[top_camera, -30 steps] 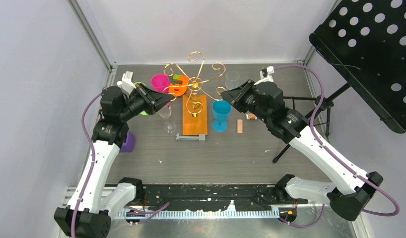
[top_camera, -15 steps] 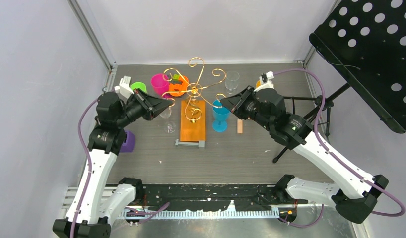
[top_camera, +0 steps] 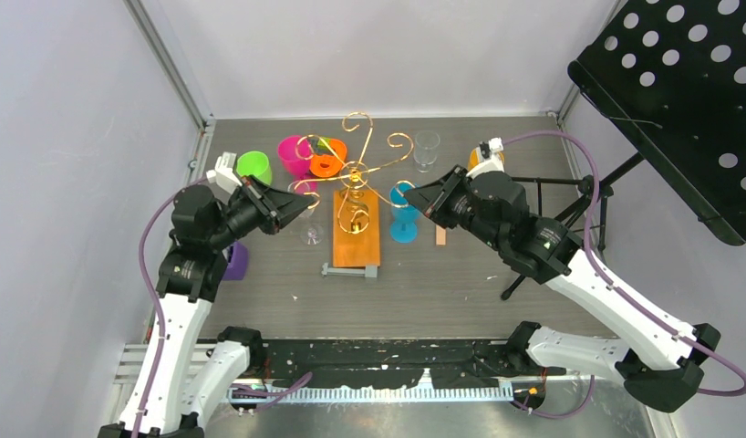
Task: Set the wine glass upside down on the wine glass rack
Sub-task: Move the wine rack to the center of the board.
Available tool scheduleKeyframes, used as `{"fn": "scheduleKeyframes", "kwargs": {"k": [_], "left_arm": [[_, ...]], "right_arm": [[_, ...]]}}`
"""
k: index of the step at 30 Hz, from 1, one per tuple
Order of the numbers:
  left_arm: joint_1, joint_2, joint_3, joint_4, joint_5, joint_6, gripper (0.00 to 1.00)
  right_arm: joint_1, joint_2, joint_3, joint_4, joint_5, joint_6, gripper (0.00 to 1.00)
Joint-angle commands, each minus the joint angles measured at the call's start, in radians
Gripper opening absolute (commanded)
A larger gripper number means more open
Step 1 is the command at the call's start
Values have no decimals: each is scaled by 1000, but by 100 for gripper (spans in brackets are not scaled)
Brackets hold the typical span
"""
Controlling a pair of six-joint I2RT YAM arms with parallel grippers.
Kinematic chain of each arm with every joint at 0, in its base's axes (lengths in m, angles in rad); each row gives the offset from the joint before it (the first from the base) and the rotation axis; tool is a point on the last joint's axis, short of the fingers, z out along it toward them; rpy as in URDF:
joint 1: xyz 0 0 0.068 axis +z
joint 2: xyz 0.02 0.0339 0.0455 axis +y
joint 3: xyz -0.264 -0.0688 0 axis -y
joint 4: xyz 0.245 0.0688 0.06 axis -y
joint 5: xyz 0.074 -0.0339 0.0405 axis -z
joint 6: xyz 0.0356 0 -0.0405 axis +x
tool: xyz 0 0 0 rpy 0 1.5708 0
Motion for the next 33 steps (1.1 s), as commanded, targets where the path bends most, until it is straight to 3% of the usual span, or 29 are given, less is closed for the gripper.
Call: {"fn": "scheduleKeyframes", "kwargs": {"k": [1, 8, 17, 33], "left_arm": [[4, -47, 2, 38, -4, 29, 0], [-4, -96, -29, 0, -11, -12, 0], [-26, -118, 28, -165, -114, -27, 0], [-32, -57, 137, -188, -118, -63, 0]], "right_arm": [[25, -65, 54, 95, -2, -32, 6], [49, -72, 62, 31, 1, 18, 6], [96, -83, 88, -43, 78, 75, 6], [99, -116, 106, -37, 116, 119, 6]]}}
